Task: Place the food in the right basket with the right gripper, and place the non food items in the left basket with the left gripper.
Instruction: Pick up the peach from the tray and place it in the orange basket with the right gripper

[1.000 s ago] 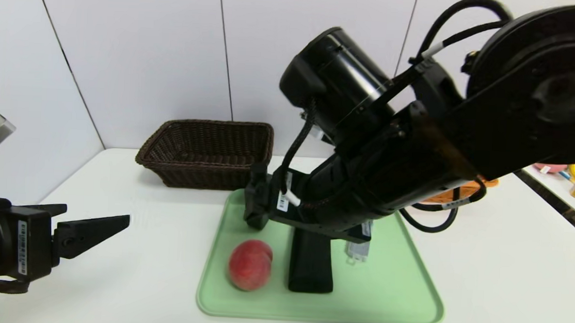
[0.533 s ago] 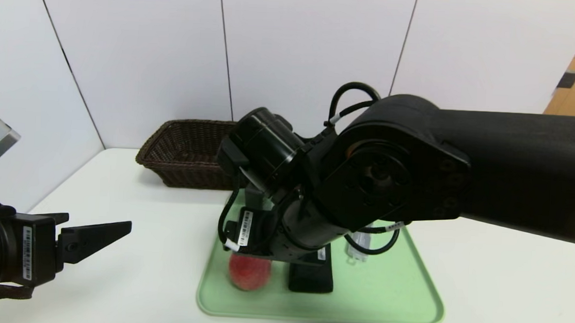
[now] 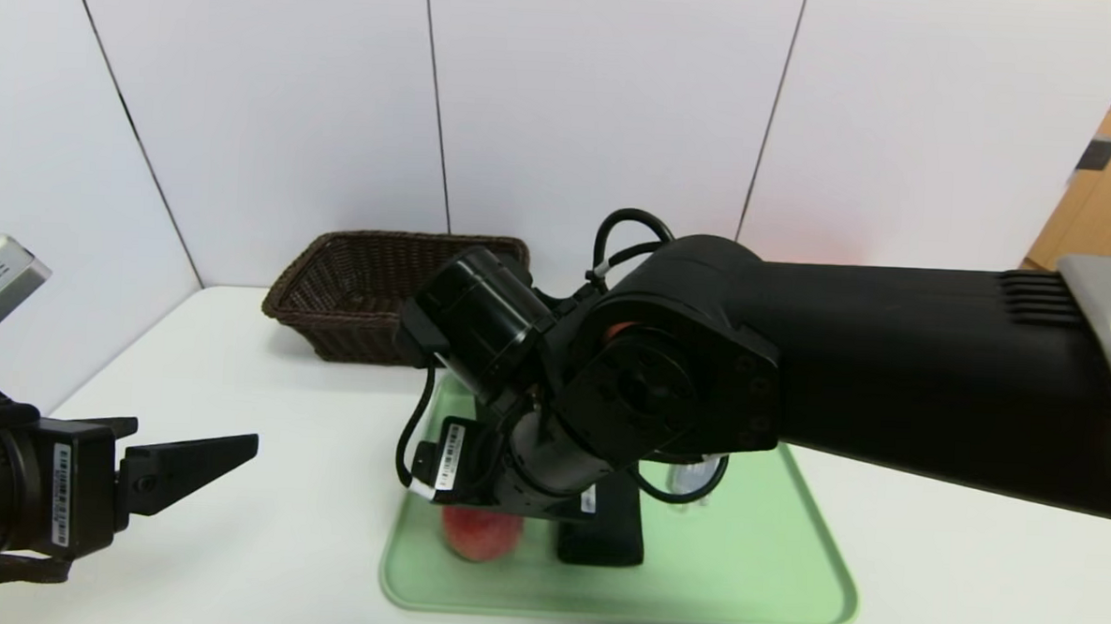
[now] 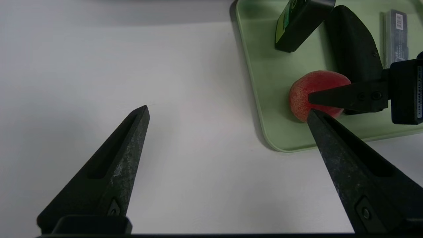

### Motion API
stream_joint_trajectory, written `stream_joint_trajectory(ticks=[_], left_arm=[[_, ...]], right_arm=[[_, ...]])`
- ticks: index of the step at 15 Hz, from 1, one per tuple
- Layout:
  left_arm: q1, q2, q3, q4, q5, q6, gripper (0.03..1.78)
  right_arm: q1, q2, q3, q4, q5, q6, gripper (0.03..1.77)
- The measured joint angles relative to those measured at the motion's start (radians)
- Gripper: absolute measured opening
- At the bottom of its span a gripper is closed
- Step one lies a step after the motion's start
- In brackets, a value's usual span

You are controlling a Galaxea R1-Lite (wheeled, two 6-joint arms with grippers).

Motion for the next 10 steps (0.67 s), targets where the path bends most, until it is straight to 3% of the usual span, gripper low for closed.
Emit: stream_joint_trajectory(ticks=[10], left_arm=[[-0.001,-0.004,0.002,0.000,-0.002,0.000,1.69]], right_arm=[[0.005,0.061,0.000,-0.035,-0.015,-0.014,1.70]])
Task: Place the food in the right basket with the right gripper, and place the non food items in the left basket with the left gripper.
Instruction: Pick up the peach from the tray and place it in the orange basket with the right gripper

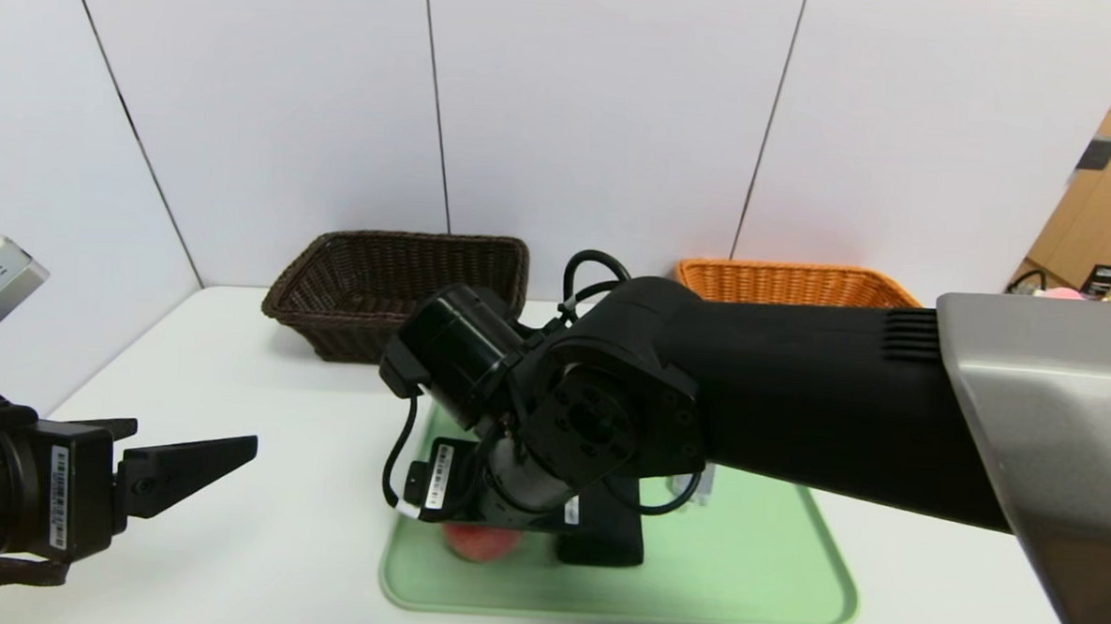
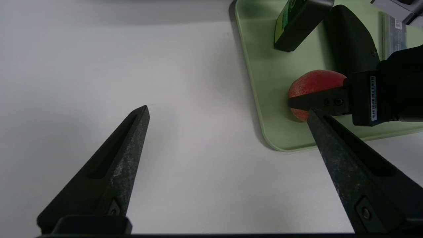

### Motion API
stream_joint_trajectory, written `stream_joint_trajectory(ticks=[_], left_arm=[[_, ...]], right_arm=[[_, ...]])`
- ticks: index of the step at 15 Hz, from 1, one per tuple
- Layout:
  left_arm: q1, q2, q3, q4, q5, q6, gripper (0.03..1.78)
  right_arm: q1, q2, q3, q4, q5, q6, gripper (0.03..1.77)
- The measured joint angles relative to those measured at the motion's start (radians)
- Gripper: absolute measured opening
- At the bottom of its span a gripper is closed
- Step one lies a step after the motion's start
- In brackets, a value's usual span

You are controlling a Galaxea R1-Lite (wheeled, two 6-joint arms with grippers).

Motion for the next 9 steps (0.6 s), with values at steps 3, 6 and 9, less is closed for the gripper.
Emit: stream_joint_trajectory(ticks=[3,6,9], left_arm=[[0.000,-0.001,-0.001,0.000,0.000,-0.001,1.69],[0.000,-0.003,0.002,0.000,0.000,-0.001,1.69],[0.000,-0.010,0.014,0.000,0.000,-0.001,1.69]], right_arm=[[-0.001,0.011,-0.001,-0.003,-0.009,-0.003,1.70],[-0.003,0.016,-0.001,-0.015,-0.008,-0.021,1.70],[-0.003,0.018,-0.001,-0.016,-0.009,-0.022,1.70]])
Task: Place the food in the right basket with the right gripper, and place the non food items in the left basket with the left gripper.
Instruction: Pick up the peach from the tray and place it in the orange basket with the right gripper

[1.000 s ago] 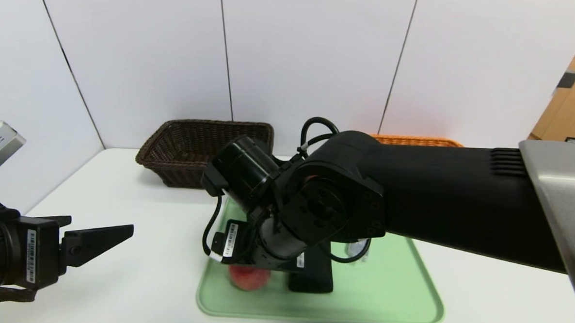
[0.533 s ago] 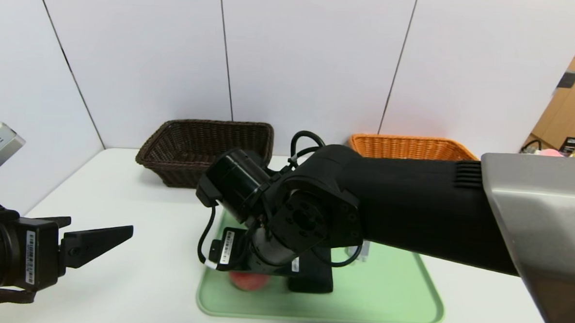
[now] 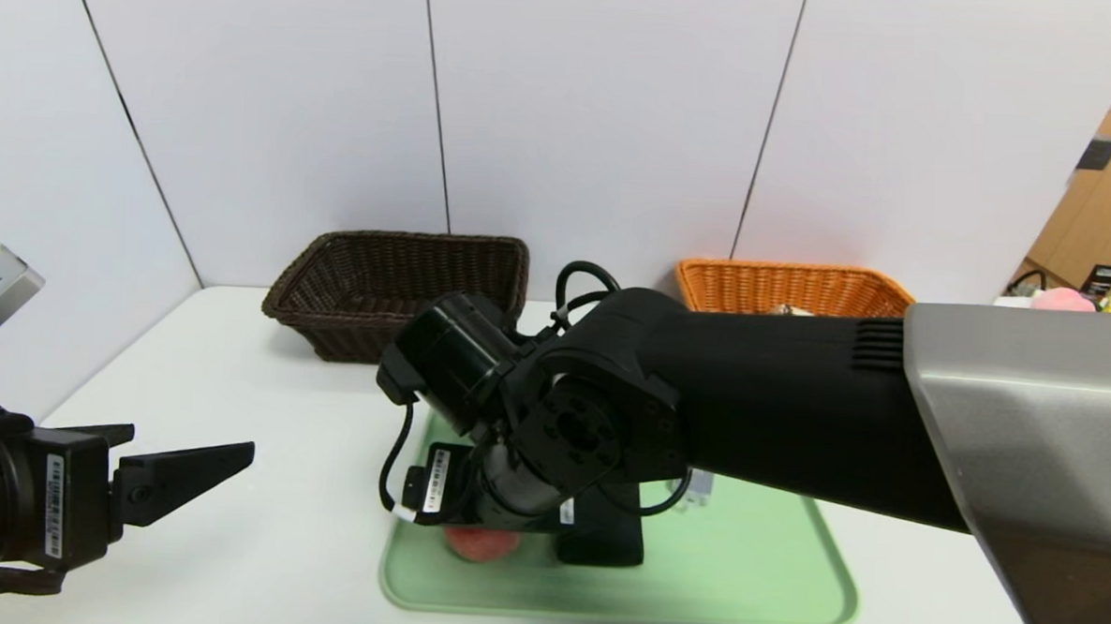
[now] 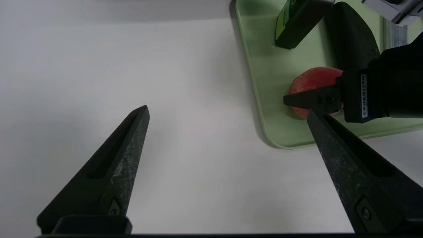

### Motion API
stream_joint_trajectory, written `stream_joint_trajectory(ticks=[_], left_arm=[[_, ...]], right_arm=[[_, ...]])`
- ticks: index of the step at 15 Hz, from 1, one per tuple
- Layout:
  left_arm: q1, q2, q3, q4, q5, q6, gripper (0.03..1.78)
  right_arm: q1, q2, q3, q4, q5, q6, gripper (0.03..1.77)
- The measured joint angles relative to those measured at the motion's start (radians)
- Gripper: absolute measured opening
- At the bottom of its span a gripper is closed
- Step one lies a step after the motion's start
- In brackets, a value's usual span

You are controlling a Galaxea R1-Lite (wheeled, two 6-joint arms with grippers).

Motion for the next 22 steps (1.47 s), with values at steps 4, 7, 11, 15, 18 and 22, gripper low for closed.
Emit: stream_joint_trajectory(ticks=[4,7,11,15,18,22], left_arm=[[0.000,-0.007,0.005,0.000,0.000,0.001,1.69],[0.000,-0.009,0.004,0.000,0.000,0.001,1.69],[0.000,-0.011,0.004,0.000,0.000,0.000,1.69],[0.000,-0.016,0.007,0.000,0.000,0.000,1.69],[0.000,-0.016,0.007,0.000,0.000,0.001,1.69],[0.000,-0.014,0.007,0.000,0.000,0.001,1.69]], right_arm=[[0.000,0.000,0.000,-0.001,-0.011,0.000,1.52],[-0.001,-0.001,0.001,0.001,-0.012,-0.013,1.13],[-0.002,-0.003,0.001,0.004,-0.010,-0.014,1.08],[-0.002,-0.059,0.001,0.001,0.010,-0.012,1.07],[-0.013,-0.170,0.001,-0.002,0.099,-0.010,1.06],[-0.161,-0.359,0.001,-0.064,0.258,-0.033,1.06]])
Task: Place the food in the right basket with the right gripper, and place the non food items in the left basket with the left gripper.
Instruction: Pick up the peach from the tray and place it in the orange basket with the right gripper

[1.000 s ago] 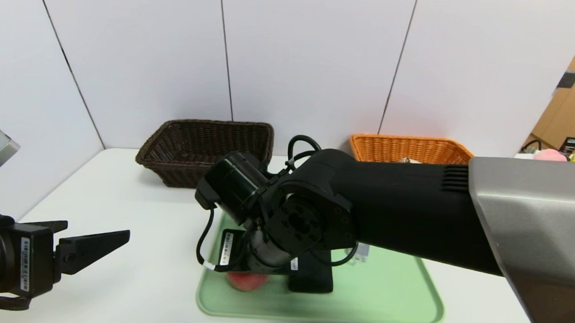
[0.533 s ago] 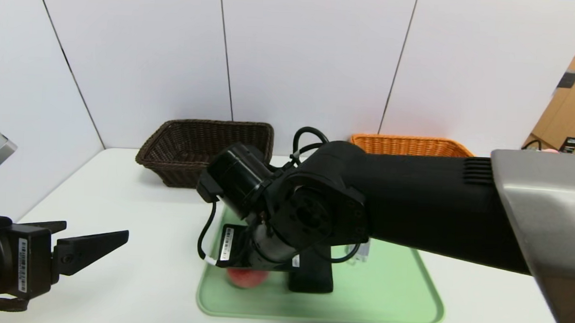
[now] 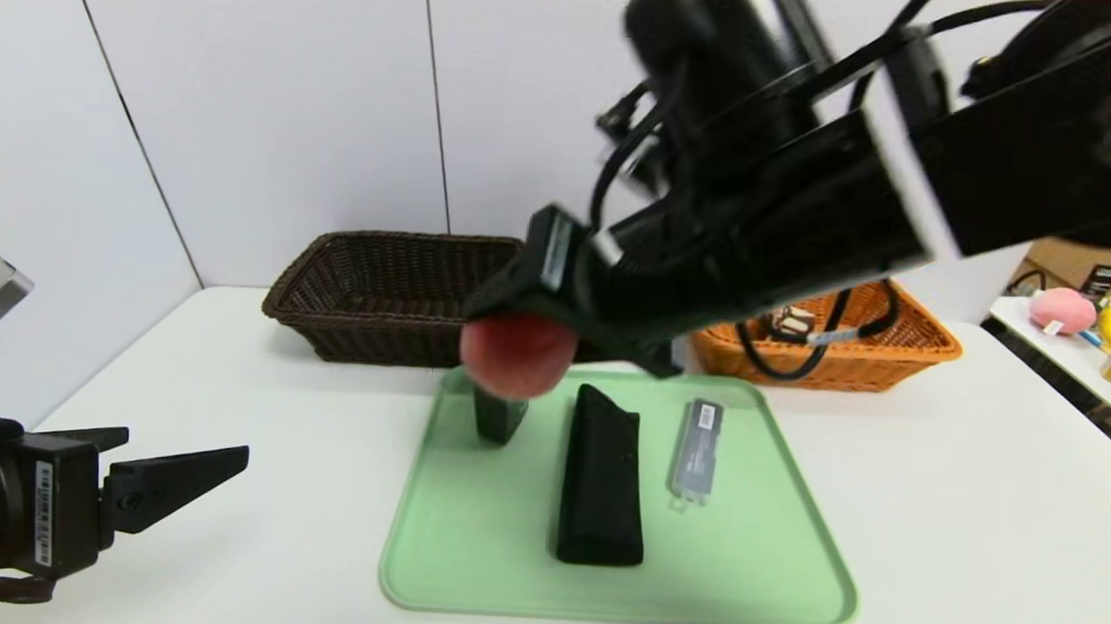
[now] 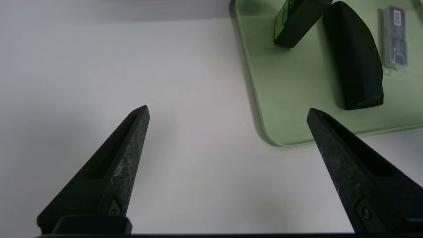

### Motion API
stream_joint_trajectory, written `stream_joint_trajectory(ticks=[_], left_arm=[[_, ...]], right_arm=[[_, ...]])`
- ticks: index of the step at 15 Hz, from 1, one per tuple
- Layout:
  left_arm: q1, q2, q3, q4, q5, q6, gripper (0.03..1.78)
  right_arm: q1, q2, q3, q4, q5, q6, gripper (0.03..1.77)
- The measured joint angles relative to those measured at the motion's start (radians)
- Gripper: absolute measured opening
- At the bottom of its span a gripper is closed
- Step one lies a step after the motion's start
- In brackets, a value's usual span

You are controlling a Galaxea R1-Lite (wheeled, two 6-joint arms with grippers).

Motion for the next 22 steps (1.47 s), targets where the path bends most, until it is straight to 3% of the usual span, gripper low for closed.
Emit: stream_joint_trajectory(ticks=[3,6,9,12,16,22], left_arm=[[0.000,0.002,0.001,0.000,0.000,0.000,1.69],[0.000,0.004,0.000,0.000,0.000,0.000,1.69],[0.000,0.004,0.000,0.000,0.000,-0.001,1.69],[0.000,0.001,0.002,0.000,0.000,-0.001,1.69],[0.000,0.000,0.006,0.000,0.001,0.000,1.69],[0.000,0.007,0.012,-0.006,-0.001,0.000,1.69]], right_arm=[[-0.211,-0.080,0.001,-0.130,0.029,-0.052,1.06],[-0.437,-0.084,0.009,-0.169,0.037,-0.139,1.06],[-0.580,-0.003,0.015,-0.176,-0.028,-0.174,1.06],[-0.679,0.108,0.014,-0.184,-0.138,-0.179,1.06],[-0.757,0.201,0.006,-0.193,-0.209,-0.218,1.06],[-0.806,0.254,0.005,-0.186,-0.216,-0.231,1.06]])
